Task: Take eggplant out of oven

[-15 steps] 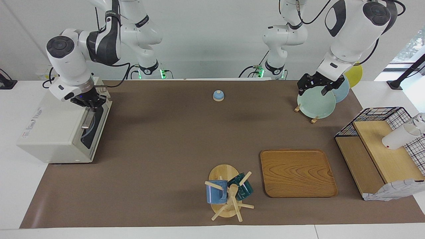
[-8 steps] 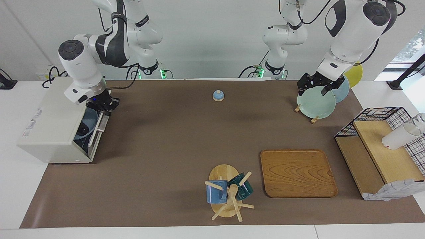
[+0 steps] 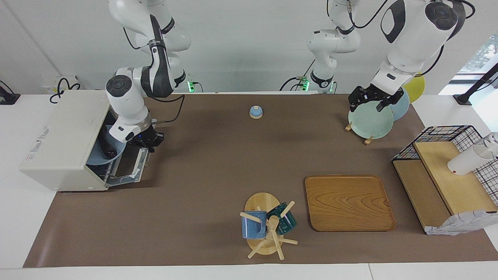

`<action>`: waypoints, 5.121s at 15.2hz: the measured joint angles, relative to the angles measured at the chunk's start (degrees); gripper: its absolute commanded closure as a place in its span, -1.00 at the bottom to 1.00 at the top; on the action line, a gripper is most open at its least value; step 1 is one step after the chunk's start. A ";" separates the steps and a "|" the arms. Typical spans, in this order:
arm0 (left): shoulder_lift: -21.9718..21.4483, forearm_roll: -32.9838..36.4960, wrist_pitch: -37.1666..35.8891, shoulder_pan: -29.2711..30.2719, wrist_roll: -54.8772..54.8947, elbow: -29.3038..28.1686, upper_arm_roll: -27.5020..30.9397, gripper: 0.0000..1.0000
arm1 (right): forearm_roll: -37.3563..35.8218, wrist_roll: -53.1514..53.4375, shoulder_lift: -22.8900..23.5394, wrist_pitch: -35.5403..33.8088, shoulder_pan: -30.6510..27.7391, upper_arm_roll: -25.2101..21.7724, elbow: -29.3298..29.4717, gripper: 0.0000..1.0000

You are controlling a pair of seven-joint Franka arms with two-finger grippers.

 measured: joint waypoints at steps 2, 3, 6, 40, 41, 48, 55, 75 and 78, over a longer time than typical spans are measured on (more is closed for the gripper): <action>0.00 0.00 0.00 0.00 0.00 0.00 0.00 -1.00 | 0.20 0.05 0.76 1.19 0.08 0.05 -0.36 1.00; 0.00 0.00 0.00 0.00 0.00 0.00 0.00 -1.00 | 0.40 0.06 1.21 2.53 0.09 0.10 -0.95 1.00; 0.00 0.00 0.00 0.00 0.00 0.00 0.00 -1.00 | 0.92 0.34 3.14 6.62 0.09 0.21 -2.52 1.00; -0.02 0.00 0.00 0.00 0.00 0.00 0.00 -1.00 | -4.51 5.72 -3.78 -15.26 9.91 -0.12 7.77 1.00; -0.02 0.00 0.00 0.00 0.00 0.00 0.00 -1.00 | -5.68 10.68 -3.25 -16.31 14.42 0.07 9.50 1.00; -0.02 0.00 0.00 0.00 0.00 0.00 0.00 -1.00 | -7.16 43.17 13.52 -20.57 39.41 0.59 28.37 1.00; -0.02 0.00 0.00 0.00 0.00 0.00 0.00 -1.00 | -1.41 52.03 26.99 -10.20 44.18 0.72 37.46 0.94; 0.23 -0.72 11.12 -11.07 -28.78 -6.95 -1.55 -1.00 | -7.61 29.94 4.44 -12.21 15.70 -0.64 11.42 1.00; 3.06 -1.19 20.71 -18.47 -41.92 -11.07 -1.75 -1.00 | -9.02 23.36 4.20 -3.43 10.10 -0.62 3.37 1.00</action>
